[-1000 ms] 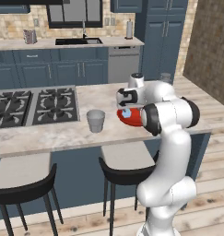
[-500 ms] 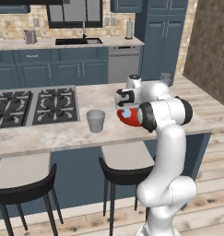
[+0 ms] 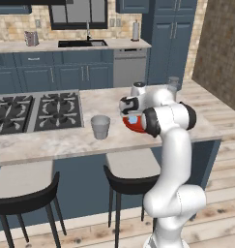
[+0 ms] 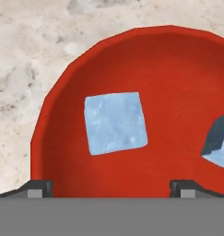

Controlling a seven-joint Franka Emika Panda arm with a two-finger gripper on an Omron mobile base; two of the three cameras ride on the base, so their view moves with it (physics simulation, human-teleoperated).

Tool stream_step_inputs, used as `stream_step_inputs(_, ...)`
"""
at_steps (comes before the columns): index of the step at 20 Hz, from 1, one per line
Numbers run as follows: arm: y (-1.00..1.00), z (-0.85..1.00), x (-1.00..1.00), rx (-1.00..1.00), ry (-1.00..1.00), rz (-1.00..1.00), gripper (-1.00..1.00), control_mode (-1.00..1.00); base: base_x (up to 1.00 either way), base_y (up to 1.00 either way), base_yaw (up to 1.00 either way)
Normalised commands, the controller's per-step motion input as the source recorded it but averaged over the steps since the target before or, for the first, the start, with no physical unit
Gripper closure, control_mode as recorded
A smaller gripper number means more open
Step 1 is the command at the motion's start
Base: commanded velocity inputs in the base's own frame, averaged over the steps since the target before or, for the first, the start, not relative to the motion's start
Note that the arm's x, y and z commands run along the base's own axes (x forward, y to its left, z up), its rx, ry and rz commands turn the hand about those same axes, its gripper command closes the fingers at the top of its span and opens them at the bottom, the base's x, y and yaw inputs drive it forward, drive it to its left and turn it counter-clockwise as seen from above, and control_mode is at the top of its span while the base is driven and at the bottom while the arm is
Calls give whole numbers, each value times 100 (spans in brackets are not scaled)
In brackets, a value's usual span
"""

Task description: There are two ice cubes in the ice bowl. Place both ice cubes in the glass cup.

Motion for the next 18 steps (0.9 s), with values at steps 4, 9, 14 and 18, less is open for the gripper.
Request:
stream_step_inputs(4, 0, -10, 24, 0, 0, 0, -100, -100, 0, 0, 0)
stream_step_inputs(9, -4, -10, 26, 0, 0, 0, -100, -100, 0, 0, 0)
stream_step_inputs(14, -7, -10, 21, 0, 0, 0, -100, -100, 0, 0, 0)
stream_step_inputs(18, -2, -13, 12, 0, 0, 0, -100, -100, 0, 0, 0)
